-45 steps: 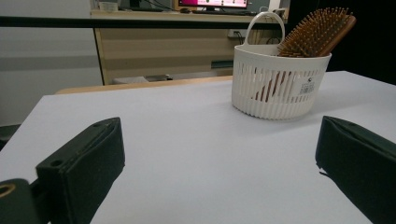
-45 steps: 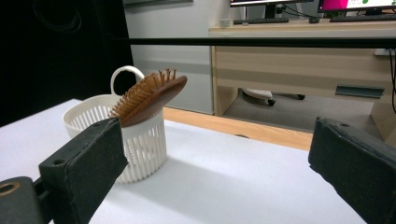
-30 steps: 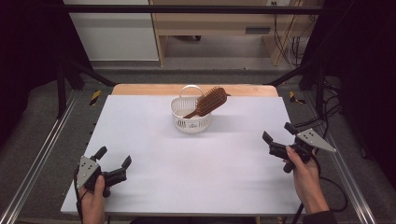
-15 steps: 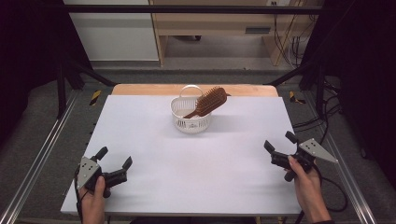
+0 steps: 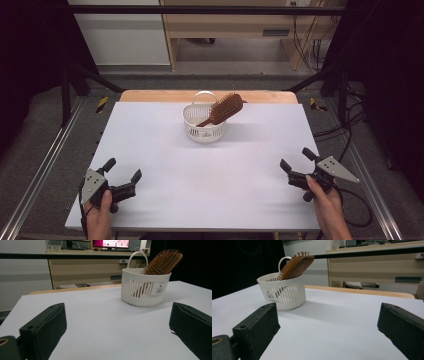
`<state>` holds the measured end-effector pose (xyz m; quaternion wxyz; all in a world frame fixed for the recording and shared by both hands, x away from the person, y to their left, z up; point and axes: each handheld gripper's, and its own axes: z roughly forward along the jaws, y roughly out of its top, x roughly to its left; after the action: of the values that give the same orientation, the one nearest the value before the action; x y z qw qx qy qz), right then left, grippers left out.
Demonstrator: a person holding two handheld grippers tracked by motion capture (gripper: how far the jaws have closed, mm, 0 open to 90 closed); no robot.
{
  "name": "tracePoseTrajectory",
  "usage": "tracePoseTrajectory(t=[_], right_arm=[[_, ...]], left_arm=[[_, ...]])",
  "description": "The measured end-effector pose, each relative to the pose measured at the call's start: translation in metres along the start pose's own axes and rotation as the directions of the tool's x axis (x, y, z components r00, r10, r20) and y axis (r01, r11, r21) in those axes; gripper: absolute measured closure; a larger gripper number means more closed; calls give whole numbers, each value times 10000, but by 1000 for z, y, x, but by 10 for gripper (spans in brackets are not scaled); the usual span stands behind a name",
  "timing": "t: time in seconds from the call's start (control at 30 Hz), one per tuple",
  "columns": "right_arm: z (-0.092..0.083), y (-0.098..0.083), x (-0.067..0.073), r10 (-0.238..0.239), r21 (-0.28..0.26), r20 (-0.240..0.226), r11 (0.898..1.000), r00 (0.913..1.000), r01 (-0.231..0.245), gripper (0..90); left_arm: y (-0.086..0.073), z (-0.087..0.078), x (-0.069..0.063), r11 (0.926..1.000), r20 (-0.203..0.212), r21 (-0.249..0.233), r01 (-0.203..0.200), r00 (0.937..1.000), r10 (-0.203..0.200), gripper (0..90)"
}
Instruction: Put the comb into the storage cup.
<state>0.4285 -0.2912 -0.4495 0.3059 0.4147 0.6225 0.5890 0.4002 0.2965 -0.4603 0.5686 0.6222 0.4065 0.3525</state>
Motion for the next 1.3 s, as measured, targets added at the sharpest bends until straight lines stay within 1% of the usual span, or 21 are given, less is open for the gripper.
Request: tracePoseTrajectory(t=[0.43,0.6,0.87,1.1,1.3], right_arm=[[4,-8,8,-91,132,-343,9999,9994,96,36],[8,-13,14,-286,266,-535,9992,9982,300,36],[14,-17,21,-258,292,-810,9992,9964,283,36],[18,-19,25,-362,210,-997,9990,9944,385,38],[22,-22,30,-460,218,-1152,9986,9923,488,39]], left_arm=[[1,0,-1,10000,212,21,-16,9998,15,12],[2,-1,-2,10000,328,61,9,9995,-10,12],[2,-1,-3,10000,449,88,30,9990,-34,12],[2,-1,-4,9999,550,99,-26,9985,21,13],[3,-1,-5,10000,585,26,28,9983,-30,13]])
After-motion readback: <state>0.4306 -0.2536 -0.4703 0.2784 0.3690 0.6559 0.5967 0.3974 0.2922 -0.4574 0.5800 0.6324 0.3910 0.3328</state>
